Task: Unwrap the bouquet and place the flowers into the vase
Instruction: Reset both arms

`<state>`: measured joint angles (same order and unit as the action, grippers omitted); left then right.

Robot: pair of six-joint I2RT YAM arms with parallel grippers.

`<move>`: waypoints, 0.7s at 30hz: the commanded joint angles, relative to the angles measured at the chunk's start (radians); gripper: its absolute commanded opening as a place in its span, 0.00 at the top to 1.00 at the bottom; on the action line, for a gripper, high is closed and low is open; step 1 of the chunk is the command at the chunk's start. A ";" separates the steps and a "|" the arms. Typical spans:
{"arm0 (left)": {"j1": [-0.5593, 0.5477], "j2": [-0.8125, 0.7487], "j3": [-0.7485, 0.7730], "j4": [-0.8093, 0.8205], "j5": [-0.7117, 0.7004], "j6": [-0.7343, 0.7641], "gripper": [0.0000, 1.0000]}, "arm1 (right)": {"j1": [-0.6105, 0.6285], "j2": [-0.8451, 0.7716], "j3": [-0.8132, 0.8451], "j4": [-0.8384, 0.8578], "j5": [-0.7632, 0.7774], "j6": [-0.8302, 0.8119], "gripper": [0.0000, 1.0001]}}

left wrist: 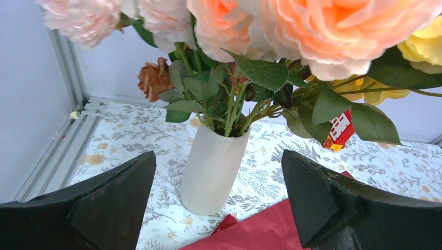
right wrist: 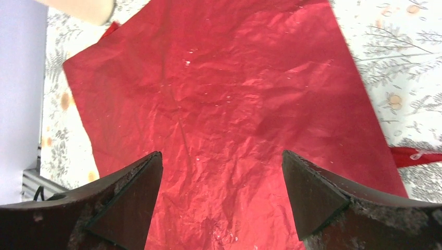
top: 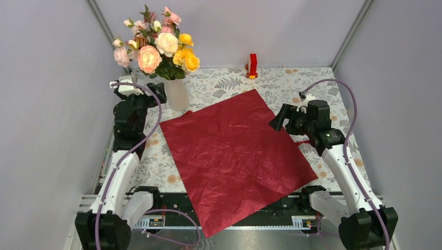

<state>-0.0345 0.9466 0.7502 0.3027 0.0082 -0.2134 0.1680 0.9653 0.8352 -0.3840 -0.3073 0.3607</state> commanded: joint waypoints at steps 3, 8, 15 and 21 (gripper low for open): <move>-0.002 -0.134 0.045 -0.246 -0.144 -0.081 0.01 | -0.082 0.031 0.078 -0.058 0.066 -0.028 0.08; -0.002 -0.185 0.146 -0.505 -0.214 -0.128 0.01 | -0.184 0.016 0.132 -0.119 0.085 -0.037 0.01; -0.002 -0.295 0.180 -0.618 -0.222 -0.066 0.01 | -0.220 -0.084 0.225 -0.162 0.207 -0.095 0.00; -0.002 -0.386 0.143 -0.648 -0.269 -0.013 0.01 | -0.220 -0.214 0.142 -0.006 0.266 -0.161 0.00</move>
<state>-0.0353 0.6113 0.8845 -0.3317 -0.2028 -0.2829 -0.0486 0.8238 1.0172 -0.5056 -0.1104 0.2646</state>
